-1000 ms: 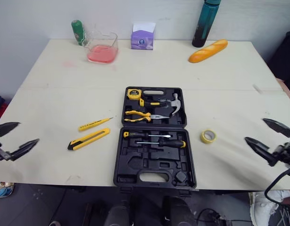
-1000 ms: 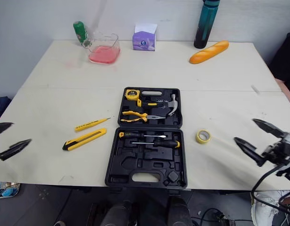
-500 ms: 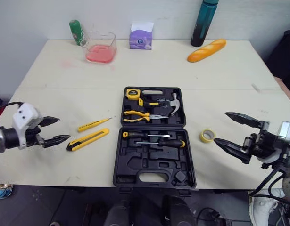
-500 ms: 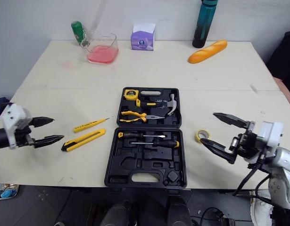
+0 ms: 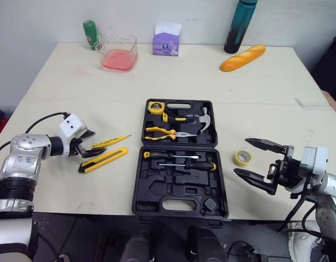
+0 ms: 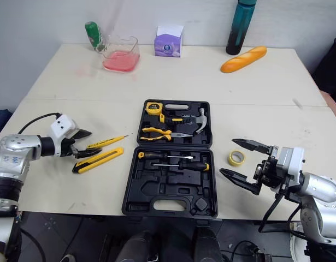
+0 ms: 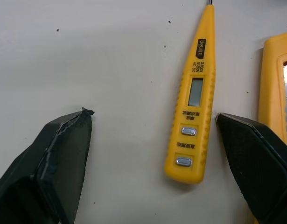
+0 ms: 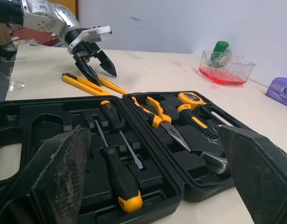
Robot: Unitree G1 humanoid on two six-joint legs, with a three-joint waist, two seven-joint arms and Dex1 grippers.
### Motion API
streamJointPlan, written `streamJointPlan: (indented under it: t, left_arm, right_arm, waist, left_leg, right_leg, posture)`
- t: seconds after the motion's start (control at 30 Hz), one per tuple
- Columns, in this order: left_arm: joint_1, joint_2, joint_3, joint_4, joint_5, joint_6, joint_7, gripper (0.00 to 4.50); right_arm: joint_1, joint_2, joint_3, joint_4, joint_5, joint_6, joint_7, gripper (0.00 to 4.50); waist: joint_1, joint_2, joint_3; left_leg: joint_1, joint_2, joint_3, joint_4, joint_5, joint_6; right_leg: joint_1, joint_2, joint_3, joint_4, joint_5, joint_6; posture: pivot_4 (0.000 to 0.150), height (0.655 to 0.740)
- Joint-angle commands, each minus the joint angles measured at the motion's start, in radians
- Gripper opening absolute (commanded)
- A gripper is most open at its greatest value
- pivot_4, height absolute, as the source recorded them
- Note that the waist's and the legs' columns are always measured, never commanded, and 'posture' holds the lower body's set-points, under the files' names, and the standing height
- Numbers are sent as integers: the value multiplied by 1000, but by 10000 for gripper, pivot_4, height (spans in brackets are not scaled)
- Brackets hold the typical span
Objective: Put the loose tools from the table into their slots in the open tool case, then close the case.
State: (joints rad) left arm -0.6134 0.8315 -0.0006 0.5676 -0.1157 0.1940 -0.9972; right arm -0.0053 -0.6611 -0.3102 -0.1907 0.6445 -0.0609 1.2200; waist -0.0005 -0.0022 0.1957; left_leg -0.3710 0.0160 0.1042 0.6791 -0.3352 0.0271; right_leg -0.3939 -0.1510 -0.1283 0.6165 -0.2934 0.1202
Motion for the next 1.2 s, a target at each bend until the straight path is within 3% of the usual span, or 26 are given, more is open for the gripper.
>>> streamJointPlan:
  t: [0.03, 0.27, 0.37, 0.53, 0.6, 0.93, 1.2]
  left_arm:
    - [-36, -39, -15, 46, 23, -32, 12, 45000]
    - [-17, -54, -46, 38, 32, -26, -70, 45000]
    - [-10, -59, -52, 37, 34, -33, -88, 35833]
    - [-7, -68, -45, 42, 36, -47, -97, 12071]
    - [-5, -66, -43, 44, 40, -48, -99, 5670]
    - [1, -44, 16, 38, 20, -137, -71, 5752]
    - [26, -18, 74, -190, -95, -201, -189, 5752]
  right_arm:
    - [2, 8, -2, -42, 7, -9, -12, 44720]
    - [25, 1, -16, -79, 28, 14, -22, 44720]
    - [29, -2, -15, -81, 31, 21, -13, 45000]
    - [12, -8, -22, -56, 25, 13, -2, 45000]
    - [10, -7, -23, -48, 22, 10, 1, 45000]
    - [2, 0, -14, -33, 8, 3, -1, 45000]
    - [1, -28, -17, -40, -26, -3, 1, 45000]
  waist:
    - [5, 0, 0]
    - [22, -1, 0]
    - [22, -1, 0]
    - [24, -1, 0]
    - [24, -1, 0]
    - [22, -1, 0]
    - [21, -2, 0]
  left_leg:
    - [0, 0, -1, 1, 0, 0]
    - [0, 0, 0, 3, -1, 2]
    - [0, 0, 0, 3, -2, 2]
    - [1, 0, 1, 3, -2, 2]
    - [1, 0, 1, 4, -2, 2]
    - [1, 0, 1, 4, -2, 2]
    - [0, 1, 1, 4, -2, 2]
  right_leg:
    - [1, 0, 0, 1, 0, 0]
    - [1, -1, 1, 2, 0, 0]
    - [1, -1, 2, 2, 0, 0]
    - [1, -1, 2, 3, 0, 0]
    - [1, -1, 3, 3, 0, 0]
    - [1, -1, 3, 3, 0, 0]
    - [0, -1, 3, 2, 0, 0]
  posture:
    - [1500, 7400]
    - [1500, 7400]
    - [1500, 7400]
    - [1500, 7400]
    - [1500, 7400]
    - [1500, 7400]
    - [1500, 7400]
